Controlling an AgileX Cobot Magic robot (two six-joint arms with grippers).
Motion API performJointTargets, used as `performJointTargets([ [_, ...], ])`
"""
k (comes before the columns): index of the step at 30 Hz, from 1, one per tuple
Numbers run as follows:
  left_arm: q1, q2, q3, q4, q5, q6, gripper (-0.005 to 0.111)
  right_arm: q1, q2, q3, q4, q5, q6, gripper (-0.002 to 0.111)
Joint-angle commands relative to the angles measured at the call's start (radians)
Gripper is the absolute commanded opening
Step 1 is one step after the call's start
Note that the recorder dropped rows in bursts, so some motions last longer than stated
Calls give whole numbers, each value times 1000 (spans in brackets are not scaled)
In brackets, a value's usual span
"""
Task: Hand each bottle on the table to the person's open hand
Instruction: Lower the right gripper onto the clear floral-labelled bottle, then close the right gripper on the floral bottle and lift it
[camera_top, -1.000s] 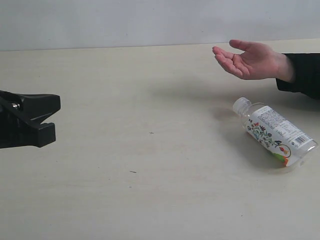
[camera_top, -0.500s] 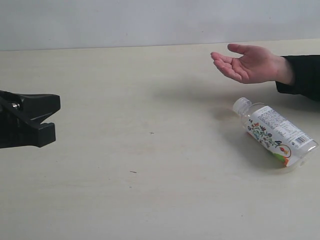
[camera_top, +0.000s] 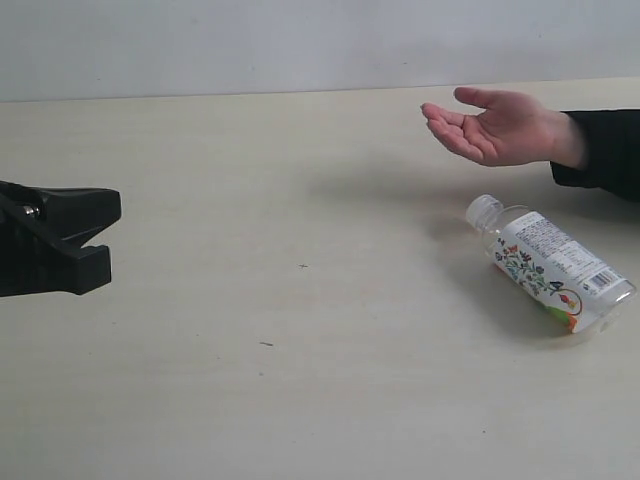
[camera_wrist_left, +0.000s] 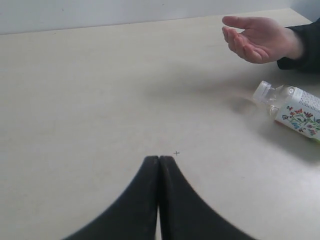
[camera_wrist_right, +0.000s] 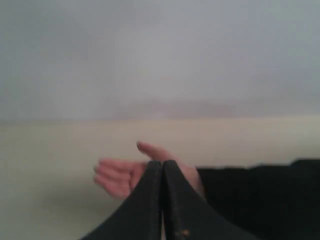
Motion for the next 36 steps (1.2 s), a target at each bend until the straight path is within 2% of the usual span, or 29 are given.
performJointTargets([
  [1,2,-5,4,1,-3,-1,2,4,257,-221,-26,450,-165,0],
  [3,2,-5,4,1,-3,-1,2,4,343,-284,-26,565,-167,0],
  [8,2,-5,4,1,0,-1,2,4,468,-321,-17,680,-244,0],
  [11,2,-5,4,1,0,-1,2,4,516,-321,70,722,-338,7],
  [15,2,-5,4,1,2,-1,2,4,576,-318,264,734,-588,28],
  [16,2,-5,4,1,2,-1,2,4,598,-318,294,723,-628,43],
  [17,2,-5,4,1,2,-1,2,4,613,-318,294,711,-628,50],
  [18,2,-5,4,1,2,-1,2,4,634,-318,281,693,-628,63],
  [20,2,-5,4,1,2,-1,2,4,670,-318,230,673,-628,74],
  [28,2,-5,4,1,2,-1,2,4,831,-318,116,620,-638,75],
  [36,2,-5,4,1,2,-1,2,4,954,-318,109,581,-688,75],
])
